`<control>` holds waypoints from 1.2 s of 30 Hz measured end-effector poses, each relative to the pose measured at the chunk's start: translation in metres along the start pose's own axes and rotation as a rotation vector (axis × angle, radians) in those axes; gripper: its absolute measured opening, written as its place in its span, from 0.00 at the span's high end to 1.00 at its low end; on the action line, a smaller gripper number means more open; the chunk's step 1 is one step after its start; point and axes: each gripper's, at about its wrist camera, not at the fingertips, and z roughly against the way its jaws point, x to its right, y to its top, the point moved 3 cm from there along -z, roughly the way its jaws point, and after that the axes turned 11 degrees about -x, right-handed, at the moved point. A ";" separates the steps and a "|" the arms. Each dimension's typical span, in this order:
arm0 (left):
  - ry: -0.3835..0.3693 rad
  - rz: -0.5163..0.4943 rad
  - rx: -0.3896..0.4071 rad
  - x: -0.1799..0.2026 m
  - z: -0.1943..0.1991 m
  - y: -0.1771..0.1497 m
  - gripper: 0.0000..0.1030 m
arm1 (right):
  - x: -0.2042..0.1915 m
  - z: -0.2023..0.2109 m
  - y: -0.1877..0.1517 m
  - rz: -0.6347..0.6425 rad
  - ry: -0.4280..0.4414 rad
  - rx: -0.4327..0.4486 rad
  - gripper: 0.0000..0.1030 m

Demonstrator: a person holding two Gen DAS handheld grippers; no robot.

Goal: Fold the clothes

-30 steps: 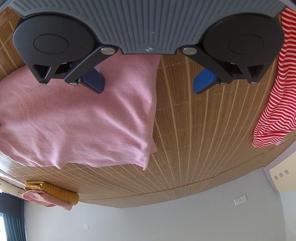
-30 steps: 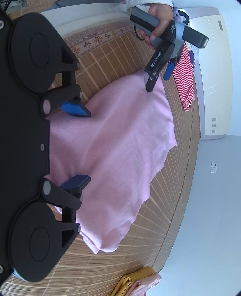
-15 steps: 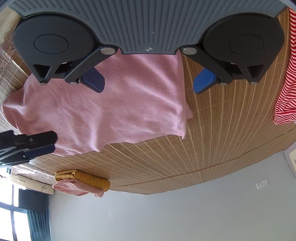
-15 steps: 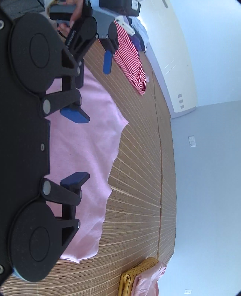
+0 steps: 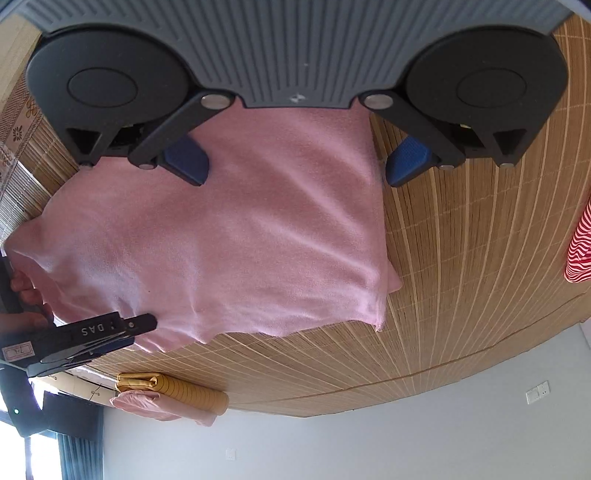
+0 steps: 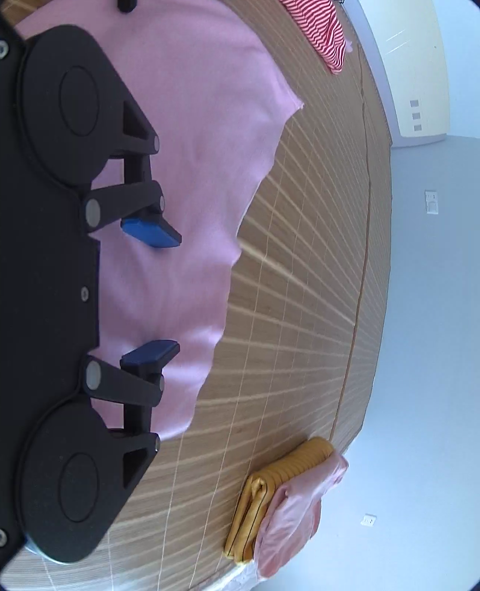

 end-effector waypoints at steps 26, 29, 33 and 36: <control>0.209 -0.062 0.029 -0.023 0.029 -0.009 0.00 | -0.034 0.115 -0.092 0.133 -0.080 -0.091 0.57; 0.103 -0.036 0.079 -0.015 0.041 -0.004 0.00 | -0.059 0.125 -0.082 0.139 0.108 0.019 0.55; -0.015 -0.078 0.110 0.018 0.041 -0.004 0.00 | -0.098 0.105 -0.071 0.181 0.189 0.042 0.53; 0.030 -0.185 0.081 0.039 0.028 -0.011 0.00 | -0.108 0.089 -0.073 0.193 0.173 -0.001 0.53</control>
